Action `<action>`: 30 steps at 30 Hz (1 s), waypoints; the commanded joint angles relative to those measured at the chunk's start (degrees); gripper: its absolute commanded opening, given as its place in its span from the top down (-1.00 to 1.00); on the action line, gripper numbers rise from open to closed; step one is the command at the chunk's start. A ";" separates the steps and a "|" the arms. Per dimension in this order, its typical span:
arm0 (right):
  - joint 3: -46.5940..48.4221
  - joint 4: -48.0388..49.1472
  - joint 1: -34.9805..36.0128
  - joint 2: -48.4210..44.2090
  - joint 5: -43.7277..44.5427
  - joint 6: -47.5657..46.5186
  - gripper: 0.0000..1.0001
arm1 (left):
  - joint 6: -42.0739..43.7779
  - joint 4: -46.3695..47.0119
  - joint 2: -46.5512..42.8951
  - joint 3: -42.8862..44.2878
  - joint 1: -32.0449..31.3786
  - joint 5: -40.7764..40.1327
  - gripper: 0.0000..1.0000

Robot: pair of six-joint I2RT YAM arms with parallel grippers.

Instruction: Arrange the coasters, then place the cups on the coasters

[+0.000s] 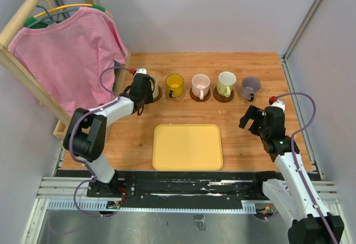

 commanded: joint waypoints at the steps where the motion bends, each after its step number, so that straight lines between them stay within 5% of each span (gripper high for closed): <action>1: -0.25 0.11 -0.84 -0.27 -0.73 0.95 -1.00 | 0.48 -0.67 -2.20 -1.10 0.46 -2.05 0.13; 11: 0.13 -0.19 -0.83 -0.15 0.07 0.69 -0.98 | 0.49 -0.84 -6.94 -2.14 0.43 2.92 0.08; 17: 1.67 -1.55 -0.84 -0.61 4.76 -0.95 -0.97 | -0.04 -2.65 -13.98 -2.70 0.45 5.78 -0.35; 21: 3.34 -1.96 -0.84 -1.35 9.50 -2.44 -0.97 | -2.05 -3.21 -20.12 -4.90 0.45 6.10 -0.98; 30: 3.83 -4.16 -3.64 -6.40 20.39 0.77 -0.97 | -4.95 -8.95 -32.41 -8.47 0.49 0.56 -0.99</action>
